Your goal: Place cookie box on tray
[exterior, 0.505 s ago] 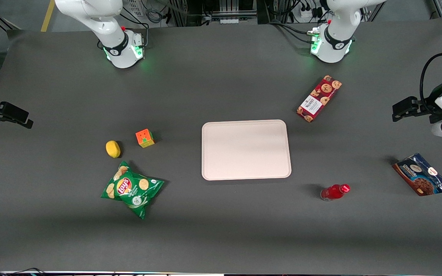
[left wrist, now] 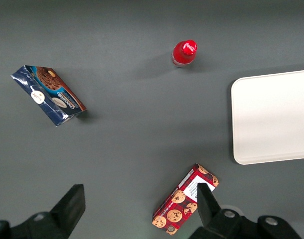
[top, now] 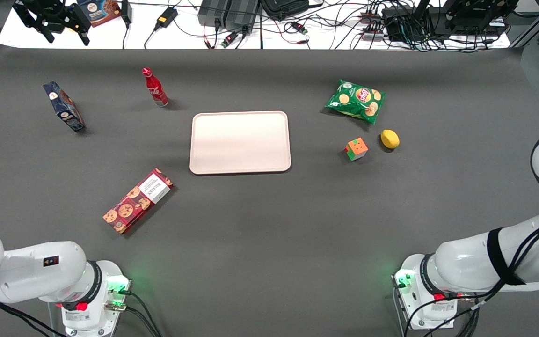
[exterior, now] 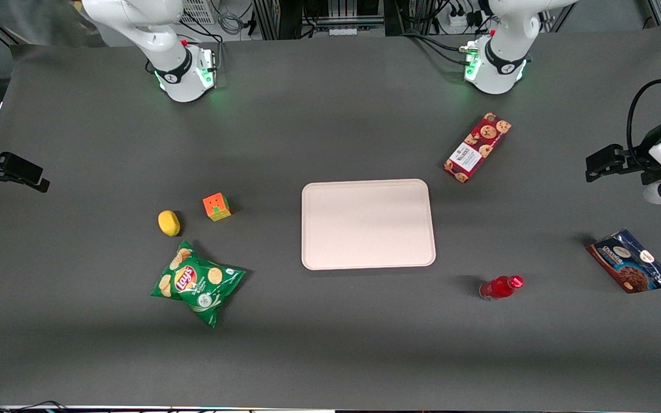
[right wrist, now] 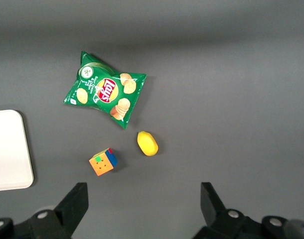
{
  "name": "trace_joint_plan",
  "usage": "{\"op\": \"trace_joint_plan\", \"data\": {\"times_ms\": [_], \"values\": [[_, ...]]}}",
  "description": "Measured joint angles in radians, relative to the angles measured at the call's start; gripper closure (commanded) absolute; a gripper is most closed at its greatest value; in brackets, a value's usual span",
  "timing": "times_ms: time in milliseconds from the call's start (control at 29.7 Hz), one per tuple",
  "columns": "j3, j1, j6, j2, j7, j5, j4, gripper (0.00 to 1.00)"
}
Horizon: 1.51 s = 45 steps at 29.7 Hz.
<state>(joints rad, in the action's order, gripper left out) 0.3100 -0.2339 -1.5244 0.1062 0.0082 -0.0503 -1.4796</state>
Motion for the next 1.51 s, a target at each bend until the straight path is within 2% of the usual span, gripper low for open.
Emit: {"op": "trace_joint_plan", "data": {"times_ms": [1514], "values": [[0.012, 0.005, 0.001, 0.002, -0.021, -0.001, 0.0, 0.0]]}}
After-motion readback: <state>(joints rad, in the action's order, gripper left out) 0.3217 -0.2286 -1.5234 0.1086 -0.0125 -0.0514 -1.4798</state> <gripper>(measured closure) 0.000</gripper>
